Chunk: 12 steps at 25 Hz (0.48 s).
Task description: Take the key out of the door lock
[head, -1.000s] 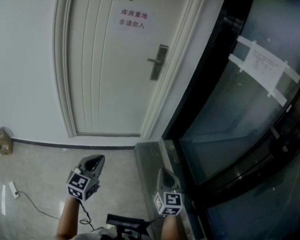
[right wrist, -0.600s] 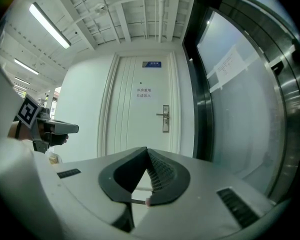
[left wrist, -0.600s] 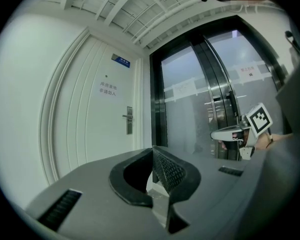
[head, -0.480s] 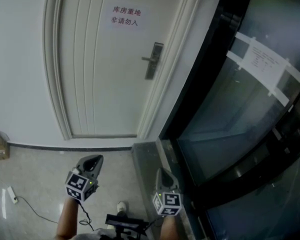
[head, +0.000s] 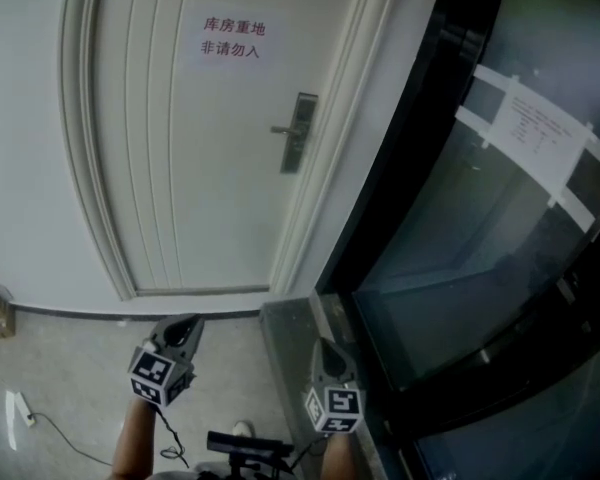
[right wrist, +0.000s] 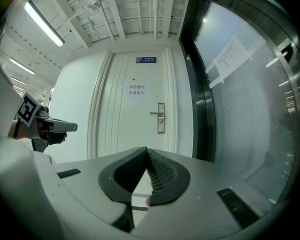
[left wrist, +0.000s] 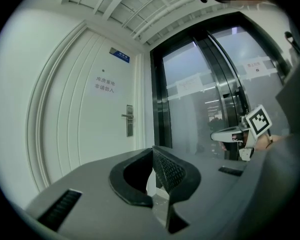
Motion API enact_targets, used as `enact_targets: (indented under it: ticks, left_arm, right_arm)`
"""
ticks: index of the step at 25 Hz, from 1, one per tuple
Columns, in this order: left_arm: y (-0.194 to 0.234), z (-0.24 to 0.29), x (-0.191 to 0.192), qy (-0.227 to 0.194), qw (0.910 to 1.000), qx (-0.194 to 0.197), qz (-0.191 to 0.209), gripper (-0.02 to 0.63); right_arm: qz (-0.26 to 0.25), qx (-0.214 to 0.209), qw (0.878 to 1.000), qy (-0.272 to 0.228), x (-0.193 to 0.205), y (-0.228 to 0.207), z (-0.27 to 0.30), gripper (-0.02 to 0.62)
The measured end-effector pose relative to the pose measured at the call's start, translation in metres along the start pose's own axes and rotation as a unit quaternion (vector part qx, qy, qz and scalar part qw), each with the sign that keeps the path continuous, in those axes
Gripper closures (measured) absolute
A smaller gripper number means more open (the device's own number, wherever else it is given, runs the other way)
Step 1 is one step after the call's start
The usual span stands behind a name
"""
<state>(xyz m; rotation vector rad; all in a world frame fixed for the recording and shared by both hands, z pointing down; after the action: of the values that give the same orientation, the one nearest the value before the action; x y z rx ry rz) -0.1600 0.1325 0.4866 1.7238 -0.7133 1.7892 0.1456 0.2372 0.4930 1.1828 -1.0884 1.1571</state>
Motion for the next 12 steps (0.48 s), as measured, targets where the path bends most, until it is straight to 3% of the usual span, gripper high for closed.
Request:
enact_targets:
  ticks: [12]
  left_arm:
    - [0.026, 0.083, -0.017, -0.002, 0.9999, -0.014, 0.008, 0.597]
  right_arm:
    - [-0.001, -0.012, 1.0, -0.003, -0.01, -0.045, 0.086, 0.584]
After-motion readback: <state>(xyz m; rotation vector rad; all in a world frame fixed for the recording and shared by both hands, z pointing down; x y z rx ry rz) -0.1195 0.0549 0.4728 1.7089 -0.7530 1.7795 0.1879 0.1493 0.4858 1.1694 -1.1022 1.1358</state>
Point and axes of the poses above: the fingertips, and each gripper's own axes: z forward along the fingers, y to its left, x out of its underside, the point moved 10 cm from there along -z, backward along the fingers, and after that the axes turned 2 degrees about -z, right-handed, at the moved point
